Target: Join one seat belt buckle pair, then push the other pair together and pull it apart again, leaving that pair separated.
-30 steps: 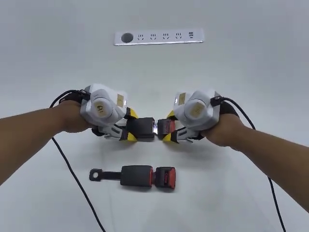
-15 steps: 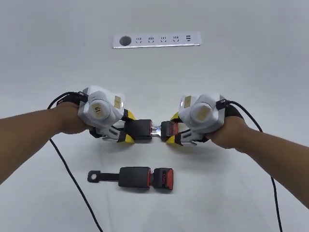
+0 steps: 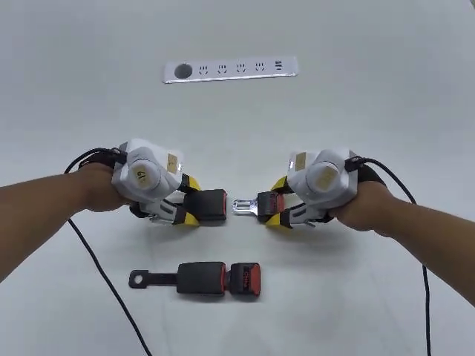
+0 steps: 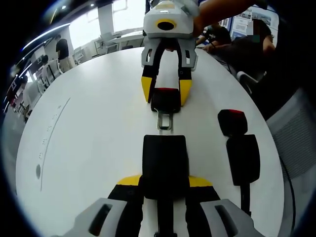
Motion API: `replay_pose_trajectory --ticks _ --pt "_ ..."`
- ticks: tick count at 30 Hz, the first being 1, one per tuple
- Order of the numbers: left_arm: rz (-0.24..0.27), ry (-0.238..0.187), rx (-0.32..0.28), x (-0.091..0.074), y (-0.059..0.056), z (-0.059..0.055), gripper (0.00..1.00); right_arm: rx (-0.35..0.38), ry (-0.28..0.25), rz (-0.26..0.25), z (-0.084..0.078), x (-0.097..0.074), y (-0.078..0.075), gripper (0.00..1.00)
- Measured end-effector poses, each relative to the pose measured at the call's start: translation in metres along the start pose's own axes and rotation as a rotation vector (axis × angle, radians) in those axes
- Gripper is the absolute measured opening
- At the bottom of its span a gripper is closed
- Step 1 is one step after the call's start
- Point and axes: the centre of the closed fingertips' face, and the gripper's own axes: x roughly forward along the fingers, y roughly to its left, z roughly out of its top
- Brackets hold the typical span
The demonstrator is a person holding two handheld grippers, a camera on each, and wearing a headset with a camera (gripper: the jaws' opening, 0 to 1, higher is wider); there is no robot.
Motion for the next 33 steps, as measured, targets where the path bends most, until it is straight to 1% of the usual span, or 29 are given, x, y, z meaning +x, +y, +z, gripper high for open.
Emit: replay_pose_trajectory --ticks 4,5,9,10,12,13,17,19,20,23,24,25,26,30,33 --pt "0.0 -0.001 -0.001 -0.001 -0.001 0.001 0.33 0.003 0.0 -0.002 -0.006 -0.006 0.001 0.35" --pt "-0.001 -0.001 0.0 -0.001 -0.001 0.0 0.33 0.013 0.014 -0.003 -0.01 -0.009 0.0 0.35" --pt "-0.002 0.002 0.001 -0.001 0.0 0.0 0.33 0.016 0.023 -0.005 -0.022 -0.019 -0.002 0.35" --pt "-0.002 0.003 0.0 -0.001 0.0 0.0 0.33 0.004 0.018 -0.009 -0.023 -0.02 -0.004 0.35" --pt "-0.002 0.005 0.0 -0.001 0.0 0.0 0.33 0.016 0.028 -0.011 -0.03 -0.024 -0.005 0.35" --pt "-0.002 0.004 0.0 -0.001 0.0 0.0 0.33 0.008 0.019 -0.01 -0.029 -0.023 -0.006 0.35" --pt "-0.002 0.004 0.001 -0.001 0.001 0.0 0.33 0.01 0.024 -0.018 -0.039 -0.028 -0.004 0.35" --pt "-0.003 0.009 0.006 -0.001 0.001 -0.001 0.33 0.008 0.013 -0.019 -0.042 -0.031 -0.003 0.35" --pt "-0.003 0.011 0.008 -0.001 0.001 -0.001 0.33 0.022 0.023 -0.018 -0.047 -0.035 -0.001 0.35" --pt "-0.004 0.013 0.009 0.0 0.002 -0.002 0.33 0.012 0.016 -0.018 -0.052 -0.041 0.001 0.35" --pt "-0.004 0.013 0.009 0.0 0.002 -0.002 0.33 0.031 0.027 -0.022 -0.057 -0.046 0.001 0.35" --pt "-0.005 0.013 0.009 0.0 0.002 -0.002 0.33 0.028 0.025 -0.022 -0.058 -0.047 0.001 0.35" --pt "-0.005 0.013 0.009 0.0 0.002 -0.003 0.33 0.04 0.032 -0.021 -0.062 -0.05 0.0 0.35" --pt "-0.009 0.017 0.015 0.001 0.003 -0.004 0.33 0.052 0.043 -0.018 -0.068 -0.055 -0.002 0.36" --pt "-0.009 0.024 0.016 0.001 0.004 -0.005 0.34 0.053 0.041 -0.023 -0.069 -0.056 -0.003 0.36"
